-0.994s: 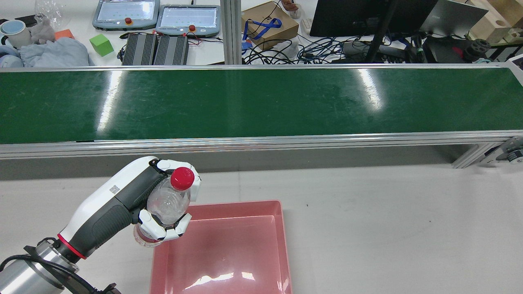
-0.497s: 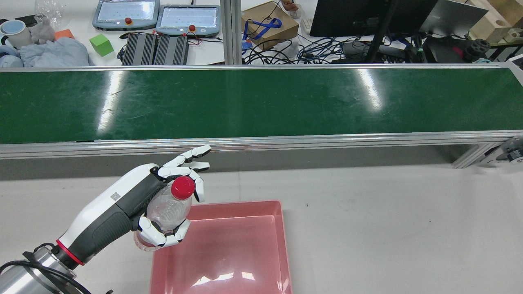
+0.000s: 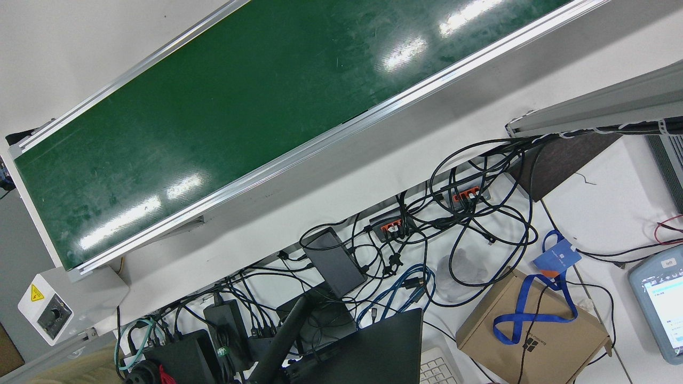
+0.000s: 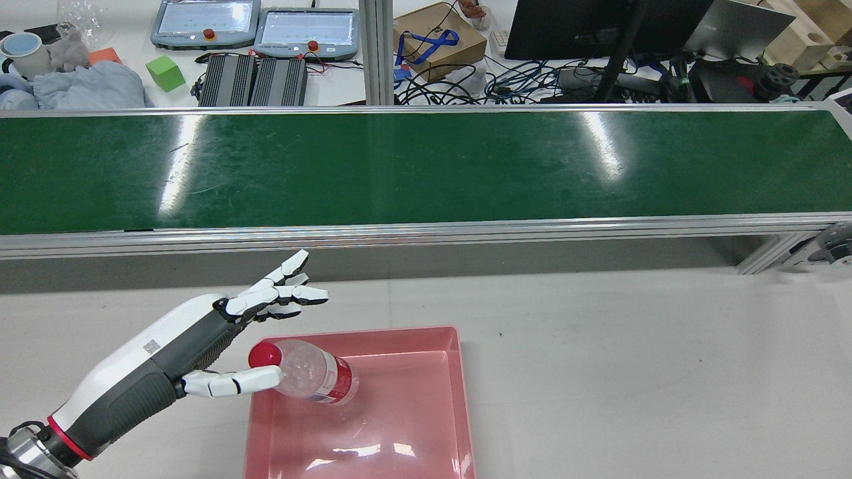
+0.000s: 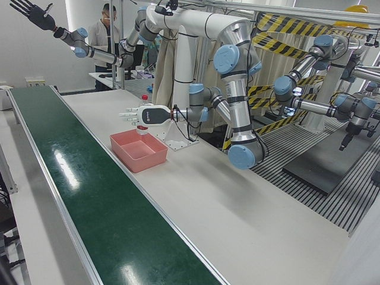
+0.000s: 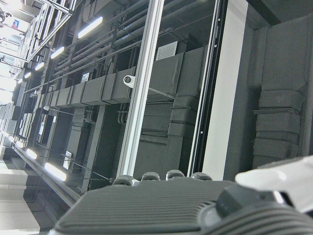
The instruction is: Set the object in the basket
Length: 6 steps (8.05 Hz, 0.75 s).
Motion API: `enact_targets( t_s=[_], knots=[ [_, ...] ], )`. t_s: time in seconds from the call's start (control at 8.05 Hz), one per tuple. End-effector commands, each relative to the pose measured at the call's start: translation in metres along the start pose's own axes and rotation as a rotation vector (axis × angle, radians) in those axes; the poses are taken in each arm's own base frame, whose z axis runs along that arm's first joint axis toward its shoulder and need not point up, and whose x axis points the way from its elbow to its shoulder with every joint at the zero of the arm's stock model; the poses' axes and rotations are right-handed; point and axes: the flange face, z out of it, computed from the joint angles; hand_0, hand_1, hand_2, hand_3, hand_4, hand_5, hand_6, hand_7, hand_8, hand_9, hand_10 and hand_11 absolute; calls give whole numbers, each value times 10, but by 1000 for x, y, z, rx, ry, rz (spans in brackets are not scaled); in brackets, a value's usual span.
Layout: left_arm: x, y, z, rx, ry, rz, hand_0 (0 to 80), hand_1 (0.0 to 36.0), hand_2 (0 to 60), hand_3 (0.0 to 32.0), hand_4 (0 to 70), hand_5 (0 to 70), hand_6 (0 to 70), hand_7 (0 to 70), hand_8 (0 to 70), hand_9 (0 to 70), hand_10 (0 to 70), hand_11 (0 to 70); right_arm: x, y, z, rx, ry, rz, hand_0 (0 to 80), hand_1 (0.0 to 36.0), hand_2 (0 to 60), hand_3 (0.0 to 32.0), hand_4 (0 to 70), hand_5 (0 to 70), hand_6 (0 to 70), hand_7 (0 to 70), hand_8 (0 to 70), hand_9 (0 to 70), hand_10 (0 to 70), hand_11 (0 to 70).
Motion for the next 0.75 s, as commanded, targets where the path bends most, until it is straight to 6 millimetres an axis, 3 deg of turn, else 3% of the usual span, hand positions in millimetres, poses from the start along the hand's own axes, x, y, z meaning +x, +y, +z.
enact_targets(
  t_s=[0.0,0.37,0.5,0.62],
  knots=[
    [14,-8,-17,-10,18,-22,27,0,6,0,245,154,19,19,87,88,120,167,0,0,0,0,0,0,0,0,0,0,0,0,0,0,0,0,0,0],
    [20,-9,-19,-10,27,-27,18,0,0,0,266,153,16,13,88,89,117,159,0,0,0,0,0,0,0,0,0,0,0,0,0,0,0,0,0,0],
    [31,-12,-30,-8,32,-28,159,0,0,0,283,171,23,19,93,96,131,181,-1,0,0,0,-1,-1,0,0,0,0,0,0,0,0,0,0,0,0],
    [42,-11,-36,-16,41,-36,248,0,0,0,288,187,21,20,76,98,130,182,-1,0,0,0,-1,-1,0,0,0,0,0,0,0,0,0,0,0,0]
  ],
)
